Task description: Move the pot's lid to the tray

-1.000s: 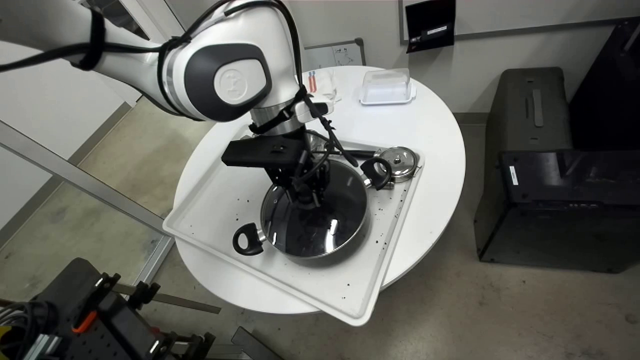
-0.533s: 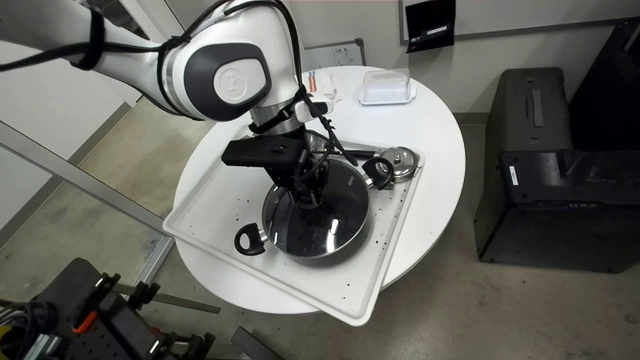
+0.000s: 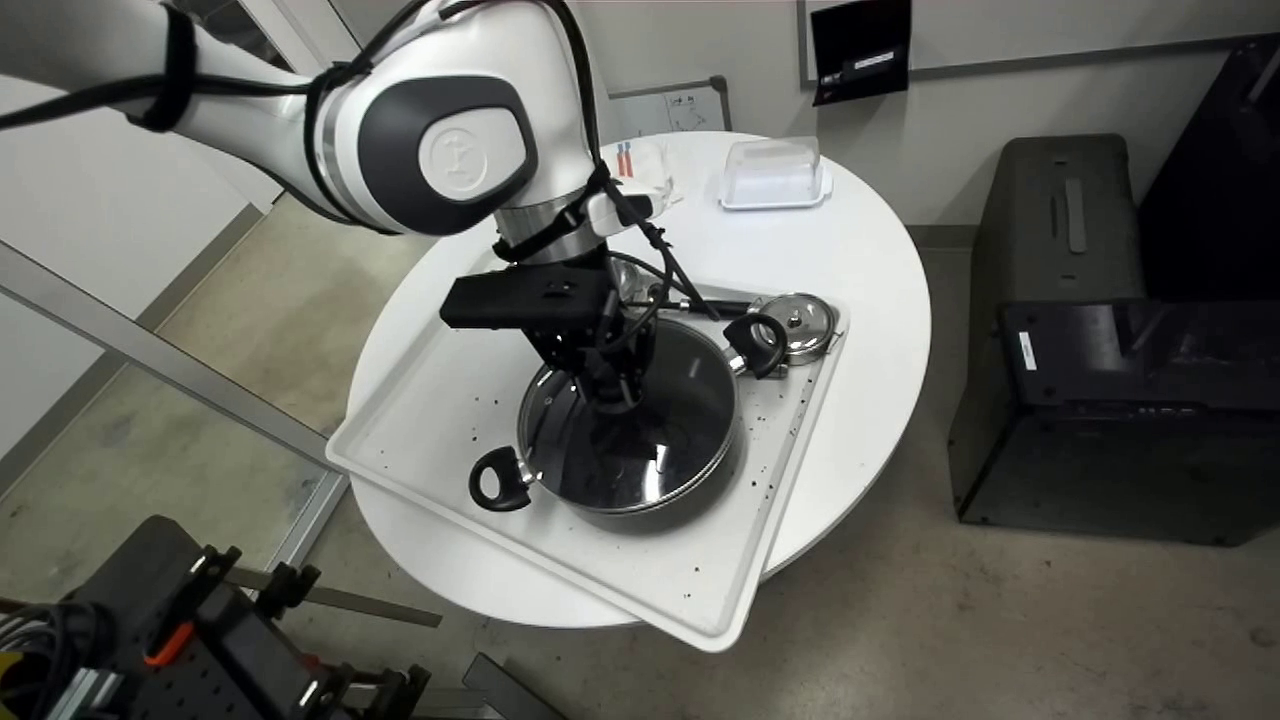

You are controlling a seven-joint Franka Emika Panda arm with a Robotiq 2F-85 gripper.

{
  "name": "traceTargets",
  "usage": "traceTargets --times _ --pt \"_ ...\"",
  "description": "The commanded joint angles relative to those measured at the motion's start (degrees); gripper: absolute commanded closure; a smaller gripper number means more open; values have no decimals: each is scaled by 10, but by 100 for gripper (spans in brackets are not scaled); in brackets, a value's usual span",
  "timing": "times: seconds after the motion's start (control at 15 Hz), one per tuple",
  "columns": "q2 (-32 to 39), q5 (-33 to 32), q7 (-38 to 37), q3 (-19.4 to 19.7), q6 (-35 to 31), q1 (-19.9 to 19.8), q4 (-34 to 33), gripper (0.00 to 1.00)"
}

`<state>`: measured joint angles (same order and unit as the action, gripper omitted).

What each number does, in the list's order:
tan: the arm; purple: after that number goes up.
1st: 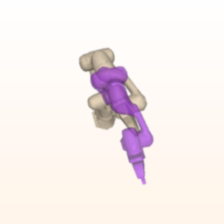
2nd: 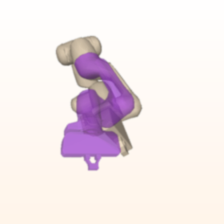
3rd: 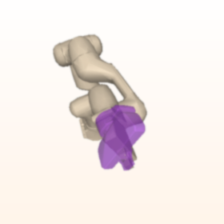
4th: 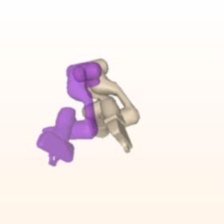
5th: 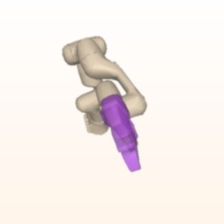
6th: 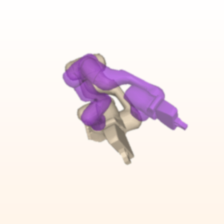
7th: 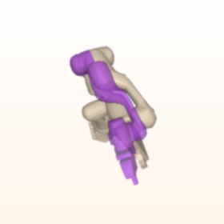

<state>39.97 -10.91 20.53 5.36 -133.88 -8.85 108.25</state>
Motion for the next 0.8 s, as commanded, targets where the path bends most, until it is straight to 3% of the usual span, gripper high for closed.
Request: traceTargets --times 0.0,0.33,0.73 --pt "-55 -11 28 -11 -9 -11 44 77" --pt "-95 -25 38 -13 -17 2 77 77" --pt "-125 -101 16 -12 -51 46 135 77"
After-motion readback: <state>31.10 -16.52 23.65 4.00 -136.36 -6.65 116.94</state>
